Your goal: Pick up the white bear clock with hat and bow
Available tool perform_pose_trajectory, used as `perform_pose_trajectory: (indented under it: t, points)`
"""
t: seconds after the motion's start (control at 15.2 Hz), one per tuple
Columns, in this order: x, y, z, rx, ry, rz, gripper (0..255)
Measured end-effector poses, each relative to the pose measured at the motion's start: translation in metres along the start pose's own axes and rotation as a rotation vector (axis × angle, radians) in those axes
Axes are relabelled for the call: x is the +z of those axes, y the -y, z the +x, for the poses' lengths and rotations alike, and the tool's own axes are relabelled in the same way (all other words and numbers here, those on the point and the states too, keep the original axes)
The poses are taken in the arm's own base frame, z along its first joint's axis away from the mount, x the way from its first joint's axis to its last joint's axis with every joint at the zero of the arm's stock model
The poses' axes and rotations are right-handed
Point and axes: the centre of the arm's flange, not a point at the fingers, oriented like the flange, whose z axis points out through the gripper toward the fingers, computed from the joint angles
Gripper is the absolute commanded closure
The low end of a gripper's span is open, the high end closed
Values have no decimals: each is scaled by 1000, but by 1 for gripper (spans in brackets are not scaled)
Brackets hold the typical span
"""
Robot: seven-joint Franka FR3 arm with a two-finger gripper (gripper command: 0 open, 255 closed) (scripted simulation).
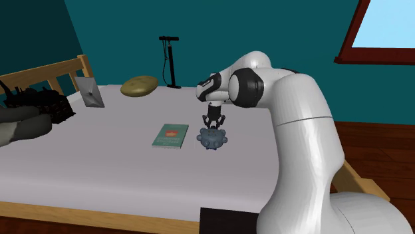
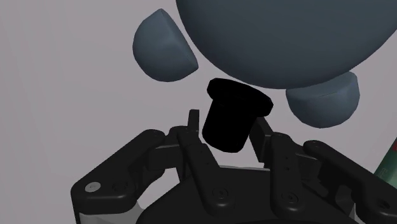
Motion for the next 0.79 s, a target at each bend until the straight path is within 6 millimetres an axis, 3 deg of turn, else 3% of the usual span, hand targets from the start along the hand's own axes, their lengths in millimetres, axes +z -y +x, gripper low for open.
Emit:
perform_pose_trajectory:
  t: [0.53, 0.79]
  points:
    - [0, 0, 0, 0, 0, 0, 255]
    - [-14, 1, -2, 0, 1, 0, 255]
